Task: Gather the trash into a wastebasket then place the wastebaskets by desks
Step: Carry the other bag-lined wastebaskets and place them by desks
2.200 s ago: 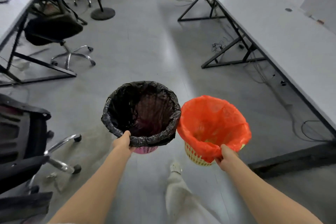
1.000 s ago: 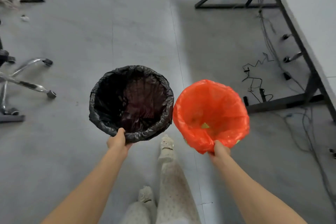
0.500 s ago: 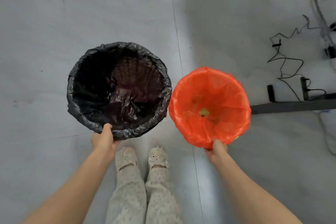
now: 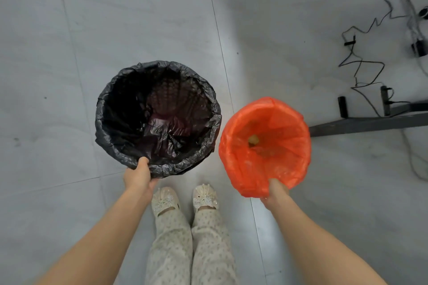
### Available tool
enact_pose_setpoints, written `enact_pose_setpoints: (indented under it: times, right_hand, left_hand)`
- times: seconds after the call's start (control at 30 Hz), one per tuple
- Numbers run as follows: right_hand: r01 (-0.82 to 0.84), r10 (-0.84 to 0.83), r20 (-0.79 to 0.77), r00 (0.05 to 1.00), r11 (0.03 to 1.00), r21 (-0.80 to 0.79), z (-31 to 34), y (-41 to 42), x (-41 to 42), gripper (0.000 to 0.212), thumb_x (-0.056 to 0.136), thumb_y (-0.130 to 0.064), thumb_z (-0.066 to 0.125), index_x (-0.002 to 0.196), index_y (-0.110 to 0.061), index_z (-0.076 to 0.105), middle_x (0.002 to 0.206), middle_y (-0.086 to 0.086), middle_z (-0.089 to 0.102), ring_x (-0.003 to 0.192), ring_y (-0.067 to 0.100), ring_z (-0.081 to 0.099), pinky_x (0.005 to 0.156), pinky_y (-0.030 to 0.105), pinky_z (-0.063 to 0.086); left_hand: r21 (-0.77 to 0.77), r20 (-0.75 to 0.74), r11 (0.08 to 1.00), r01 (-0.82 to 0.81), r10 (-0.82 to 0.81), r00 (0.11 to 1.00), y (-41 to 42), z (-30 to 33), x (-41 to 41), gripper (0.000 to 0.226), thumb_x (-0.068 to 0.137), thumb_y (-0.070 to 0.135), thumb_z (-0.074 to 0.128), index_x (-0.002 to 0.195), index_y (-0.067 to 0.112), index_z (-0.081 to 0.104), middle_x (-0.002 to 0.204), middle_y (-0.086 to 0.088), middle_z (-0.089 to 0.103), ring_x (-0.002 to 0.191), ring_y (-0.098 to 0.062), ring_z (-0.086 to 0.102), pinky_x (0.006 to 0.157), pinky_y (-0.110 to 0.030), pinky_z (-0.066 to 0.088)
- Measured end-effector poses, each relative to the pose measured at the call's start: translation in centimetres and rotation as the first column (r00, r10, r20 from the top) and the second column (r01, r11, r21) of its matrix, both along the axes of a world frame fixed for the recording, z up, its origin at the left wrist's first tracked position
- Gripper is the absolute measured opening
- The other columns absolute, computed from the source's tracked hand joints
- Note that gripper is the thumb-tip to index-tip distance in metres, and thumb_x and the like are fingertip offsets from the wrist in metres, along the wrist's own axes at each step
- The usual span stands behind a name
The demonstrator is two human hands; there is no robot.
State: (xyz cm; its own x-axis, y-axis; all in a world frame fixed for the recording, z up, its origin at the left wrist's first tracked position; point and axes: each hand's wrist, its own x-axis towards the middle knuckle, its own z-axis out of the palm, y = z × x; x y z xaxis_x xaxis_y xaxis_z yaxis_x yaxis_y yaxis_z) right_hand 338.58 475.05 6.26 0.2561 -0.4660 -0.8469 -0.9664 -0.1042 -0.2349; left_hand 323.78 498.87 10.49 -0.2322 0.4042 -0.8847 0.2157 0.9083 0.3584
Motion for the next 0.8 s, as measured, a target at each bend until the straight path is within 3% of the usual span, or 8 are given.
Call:
enact_pose_setpoints:
  times: [0.1, 0.17, 0.27, 0.37, 0.47, 0.57, 0.73, 0.8]
  right_hand:
    - [-0.362, 0.371, 0.029, 0.928, 0.917, -0.169, 3.0, 2.7, 0.2, 0.050, 0.091, -0.007, 0.045, 0.140, -0.001, 0.039, 0.136, 0.016, 0.052, 0.122, 0.035, 0.052, 0.103, 0.040, 0.042]
    - [-0.508, 0.512, 0.067, 0.856, 0.859, -0.071, 5.9, 5.6, -0.1, 0.042, 0.095, -0.013, 0.043, 0.135, 0.000, 0.046, 0.122, 0.015, 0.058, 0.112, 0.032, 0.056, 0.096, 0.036, 0.042]
    - [-0.481, 0.450, 0.209, 0.868, 0.867, 0.131, 11.1, 10.7, -0.6, 0.032, 0.099, -0.018, 0.039, 0.116, 0.004, 0.055, 0.094, 0.015, 0.064, 0.087, 0.029, 0.062, 0.083, 0.039, 0.049]
    - [-0.458, 0.400, 0.267, 0.877, 0.864, 0.209, 16.6, 15.6, -1.2, 0.035, 0.100, -0.026, 0.040, 0.118, 0.001, 0.053, 0.109, 0.022, 0.063, 0.100, 0.034, 0.064, 0.081, 0.038, 0.053]
    - [-0.454, 0.389, 0.244, 0.888, 0.827, 0.333, 21.9, 20.2, -1.8, 0.048, 0.096, -0.039, 0.047, 0.131, -0.005, 0.048, 0.126, 0.013, 0.059, 0.107, 0.026, 0.061, 0.072, 0.028, 0.054]
    - [-0.450, 0.389, 0.228, 0.892, 0.803, 0.390, 26.6, 24.2, -1.2, 0.042, 0.093, -0.041, 0.052, 0.123, -0.012, 0.051, 0.124, 0.008, 0.060, 0.110, 0.026, 0.060, 0.071, 0.031, 0.054]
    - [-0.482, 0.374, 0.340, 0.863, 0.810, 0.333, 32.6, 30.5, 1.2, 0.027, 0.091, -0.012, 0.052, 0.117, -0.014, 0.049, 0.116, 0.009, 0.059, 0.101, 0.026, 0.060, 0.063, 0.032, 0.053]
    - [-0.511, 0.398, 0.369, 0.840, 0.809, 0.290, 33.9, 32.8, 2.6, 0.031, 0.087, -0.004, 0.048, 0.117, -0.011, 0.050, 0.112, 0.010, 0.060, 0.096, 0.028, 0.060, 0.072, 0.040, 0.057]
  left_hand:
    - [-0.002, 0.018, 1.000, 0.004, -0.004, 1.000, 0.9, 2.9, 0.7, 0.038, 0.092, 0.003, 0.045, 0.130, -0.002, 0.046, 0.109, -0.014, 0.056, 0.097, -0.025, 0.057, 0.087, -0.038, 0.050]
    - [0.009, 0.026, 1.000, 0.014, -0.015, 1.000, 1.6, 5.2, 0.9, 0.037, 0.093, 0.002, 0.045, 0.129, -0.001, 0.047, 0.108, -0.013, 0.056, 0.096, -0.026, 0.056, 0.088, -0.039, 0.050]
    - [0.018, 0.064, 0.999, 0.047, -0.048, 0.997, 3.4, 9.6, 1.6, 0.035, 0.093, 0.003, 0.044, 0.128, 0.003, 0.048, 0.108, -0.012, 0.056, 0.096, -0.028, 0.056, 0.086, -0.038, 0.049]
    - [0.032, 0.084, 0.996, 0.077, -0.080, 0.993, 5.9, 14.2, 1.8, 0.032, 0.092, 0.005, 0.046, 0.124, 0.004, 0.051, 0.107, -0.011, 0.057, 0.094, -0.028, 0.057, 0.082, -0.037, 0.050]
    - [0.033, 0.104, 0.994, 0.104, -0.107, 0.989, 9.1, 19.2, 1.6, 0.032, 0.091, 0.007, 0.048, 0.122, 0.005, 0.053, 0.106, -0.011, 0.059, 0.092, -0.028, 0.058, 0.081, -0.036, 0.051]
    - [0.044, 0.149, 0.991, 0.126, -0.131, 0.980, 12.4, 23.0, 1.9, 0.029, 0.090, 0.006, 0.049, 0.118, 0.004, 0.054, 0.107, -0.014, 0.061, 0.093, -0.029, 0.060, 0.082, -0.038, 0.053]
    - [0.089, 0.234, 0.983, 0.158, -0.175, 0.956, 18.0, 28.9, 3.4, 0.025, 0.091, 0.007, 0.050, 0.115, 0.008, 0.054, 0.107, -0.012, 0.060, 0.096, -0.028, 0.059, 0.081, -0.038, 0.052]
    - [0.113, 0.255, 0.974, 0.195, -0.218, 0.942, 20.4, 30.8, 4.7, 0.026, 0.091, 0.006, 0.051, 0.117, 0.007, 0.053, 0.105, -0.012, 0.060, 0.096, -0.028, 0.059, 0.076, -0.037, 0.054]
